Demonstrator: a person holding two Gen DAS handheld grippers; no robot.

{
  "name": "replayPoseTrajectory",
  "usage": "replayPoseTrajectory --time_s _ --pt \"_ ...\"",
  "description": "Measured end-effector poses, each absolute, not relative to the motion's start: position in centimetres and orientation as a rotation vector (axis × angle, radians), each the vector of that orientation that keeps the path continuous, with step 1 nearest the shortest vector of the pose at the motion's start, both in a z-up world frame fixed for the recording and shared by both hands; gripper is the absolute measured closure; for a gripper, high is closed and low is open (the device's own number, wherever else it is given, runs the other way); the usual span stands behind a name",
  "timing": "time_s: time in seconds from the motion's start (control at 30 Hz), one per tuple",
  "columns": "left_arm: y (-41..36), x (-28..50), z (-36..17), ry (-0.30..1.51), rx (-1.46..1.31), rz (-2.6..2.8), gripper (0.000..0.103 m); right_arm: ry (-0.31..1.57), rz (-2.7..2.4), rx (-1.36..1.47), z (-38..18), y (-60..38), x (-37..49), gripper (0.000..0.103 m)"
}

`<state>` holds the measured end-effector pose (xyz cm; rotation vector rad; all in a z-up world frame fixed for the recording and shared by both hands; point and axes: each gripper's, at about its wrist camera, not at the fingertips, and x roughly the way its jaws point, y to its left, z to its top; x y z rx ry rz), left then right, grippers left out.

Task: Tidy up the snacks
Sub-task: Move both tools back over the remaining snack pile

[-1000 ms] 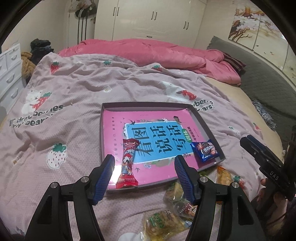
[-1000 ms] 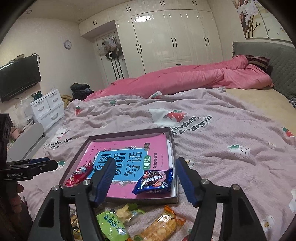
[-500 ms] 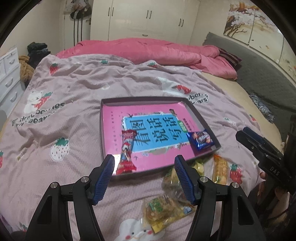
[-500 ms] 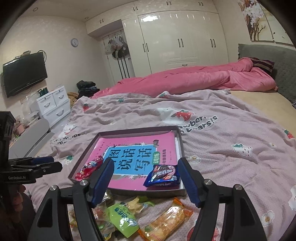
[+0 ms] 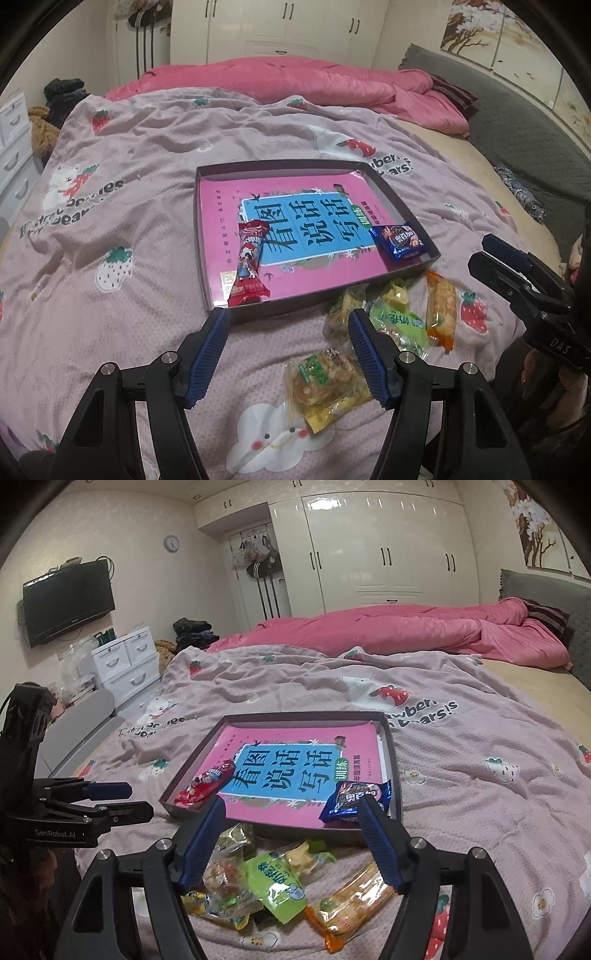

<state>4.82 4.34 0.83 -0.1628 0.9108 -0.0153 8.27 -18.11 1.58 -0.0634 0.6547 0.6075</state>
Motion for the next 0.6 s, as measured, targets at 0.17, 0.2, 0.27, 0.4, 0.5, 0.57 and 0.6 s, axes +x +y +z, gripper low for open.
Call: replayPoseTrajectory --time_s 0.17,0.2,0.27,0.4,0.5,0.57,0.6 --pt "4.1 4.4 0.6 0.929 -0.15 -0.031 0.034 0.657 0.62 -0.087 1.6 -17.7 7.7 0.029" --pt "4.1 4.4 0.5 0.933 -0.151 -0.037 0.034 0.657 0.623 -0.094 1.5 -17.6 7.5 0.029" --pt "3.9 4.3 0.3 0.943 -0.144 -0.047 0.034 0.659 0.63 -0.102 1.5 -17.4 7.3 0.029" --pt "3.5 3.9 0.0 0.958 -0.133 -0.071 0.027 0.664 0.643 -0.122 1.4 -17.1 6.8 0.027" --pt "3.0 3.7 -0.2 0.967 -0.114 -0.093 0.027 0.667 0.651 -0.134 1.3 -16.9 6.6 0.027" --pt "2.5 3.6 -0.5 0.98 -0.101 -0.109 0.027 0.672 0.653 -0.146 1.2 -16.8 6.4 0.027" --pt "2.4 3.5 -0.6 0.985 -0.096 -0.116 0.027 0.675 0.656 -0.152 1.1 -16.7 6.4 0.027"
